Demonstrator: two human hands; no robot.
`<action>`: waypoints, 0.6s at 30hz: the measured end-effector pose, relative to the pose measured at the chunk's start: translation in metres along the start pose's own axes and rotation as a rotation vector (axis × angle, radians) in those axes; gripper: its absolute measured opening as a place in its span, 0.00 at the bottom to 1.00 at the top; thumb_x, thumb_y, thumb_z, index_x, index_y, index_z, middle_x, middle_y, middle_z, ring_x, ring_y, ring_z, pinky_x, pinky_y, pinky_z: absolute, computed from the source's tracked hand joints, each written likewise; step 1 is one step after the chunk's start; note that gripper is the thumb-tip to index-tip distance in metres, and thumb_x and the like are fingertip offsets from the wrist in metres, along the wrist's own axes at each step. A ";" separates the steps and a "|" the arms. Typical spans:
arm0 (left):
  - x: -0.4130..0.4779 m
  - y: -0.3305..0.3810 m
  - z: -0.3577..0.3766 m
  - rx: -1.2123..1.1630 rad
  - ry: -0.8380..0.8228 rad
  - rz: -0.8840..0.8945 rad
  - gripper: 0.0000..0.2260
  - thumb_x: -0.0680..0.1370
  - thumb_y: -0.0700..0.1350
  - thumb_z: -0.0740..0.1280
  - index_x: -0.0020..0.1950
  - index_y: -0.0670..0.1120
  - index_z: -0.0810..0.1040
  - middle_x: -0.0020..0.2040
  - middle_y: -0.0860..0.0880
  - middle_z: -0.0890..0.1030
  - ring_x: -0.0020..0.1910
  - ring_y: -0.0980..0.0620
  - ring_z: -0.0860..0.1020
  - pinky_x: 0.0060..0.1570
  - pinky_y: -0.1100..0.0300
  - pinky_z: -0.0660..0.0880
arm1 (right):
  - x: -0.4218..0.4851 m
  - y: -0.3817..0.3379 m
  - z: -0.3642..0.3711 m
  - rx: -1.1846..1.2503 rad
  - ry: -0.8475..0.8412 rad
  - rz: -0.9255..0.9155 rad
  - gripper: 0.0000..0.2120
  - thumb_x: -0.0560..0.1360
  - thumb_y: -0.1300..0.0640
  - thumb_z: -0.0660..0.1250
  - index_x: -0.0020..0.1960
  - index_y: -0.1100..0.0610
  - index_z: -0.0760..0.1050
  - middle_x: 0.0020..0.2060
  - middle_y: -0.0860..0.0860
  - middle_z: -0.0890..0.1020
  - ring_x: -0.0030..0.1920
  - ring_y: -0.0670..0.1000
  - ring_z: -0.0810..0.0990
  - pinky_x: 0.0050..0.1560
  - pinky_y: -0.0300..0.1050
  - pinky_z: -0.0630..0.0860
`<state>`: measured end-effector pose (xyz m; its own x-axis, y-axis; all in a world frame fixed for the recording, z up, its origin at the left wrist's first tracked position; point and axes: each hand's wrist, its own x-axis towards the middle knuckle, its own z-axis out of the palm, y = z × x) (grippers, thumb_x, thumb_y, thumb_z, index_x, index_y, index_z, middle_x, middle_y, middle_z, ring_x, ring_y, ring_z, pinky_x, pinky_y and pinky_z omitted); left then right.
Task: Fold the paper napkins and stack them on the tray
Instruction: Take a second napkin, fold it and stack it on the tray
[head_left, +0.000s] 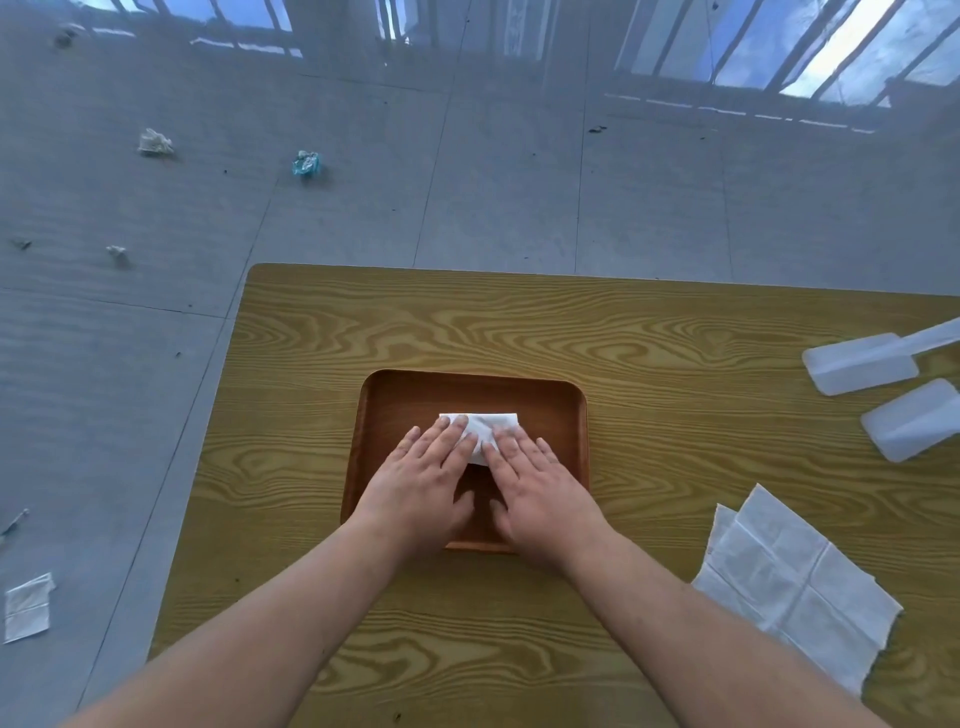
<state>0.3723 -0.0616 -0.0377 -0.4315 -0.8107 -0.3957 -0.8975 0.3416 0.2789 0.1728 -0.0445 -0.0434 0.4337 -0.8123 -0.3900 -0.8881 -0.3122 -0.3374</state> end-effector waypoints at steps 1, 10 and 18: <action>0.001 -0.002 0.003 0.030 -0.037 0.004 0.35 0.81 0.62 0.51 0.86 0.50 0.50 0.87 0.49 0.46 0.84 0.54 0.41 0.81 0.53 0.37 | 0.000 0.001 0.003 -0.028 -0.035 0.003 0.34 0.84 0.46 0.52 0.85 0.56 0.45 0.85 0.54 0.45 0.84 0.52 0.39 0.80 0.50 0.34; 0.002 -0.007 0.004 0.080 -0.132 0.018 0.34 0.83 0.62 0.51 0.85 0.51 0.45 0.86 0.51 0.42 0.83 0.55 0.38 0.81 0.51 0.40 | 0.002 -0.004 0.013 -0.069 -0.089 0.047 0.35 0.84 0.43 0.51 0.84 0.56 0.40 0.84 0.53 0.39 0.83 0.53 0.35 0.81 0.53 0.36; 0.021 0.037 -0.026 0.073 0.012 0.072 0.29 0.83 0.63 0.55 0.82 0.53 0.63 0.85 0.50 0.59 0.84 0.49 0.55 0.81 0.48 0.49 | -0.038 0.021 -0.014 0.054 0.155 0.164 0.32 0.84 0.46 0.54 0.85 0.47 0.46 0.85 0.52 0.48 0.85 0.56 0.43 0.83 0.57 0.41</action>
<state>0.3319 -0.0784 -0.0126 -0.4940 -0.7883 -0.3668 -0.8689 0.4324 0.2410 0.1360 -0.0276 -0.0234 0.2518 -0.9172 -0.3087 -0.9337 -0.1463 -0.3269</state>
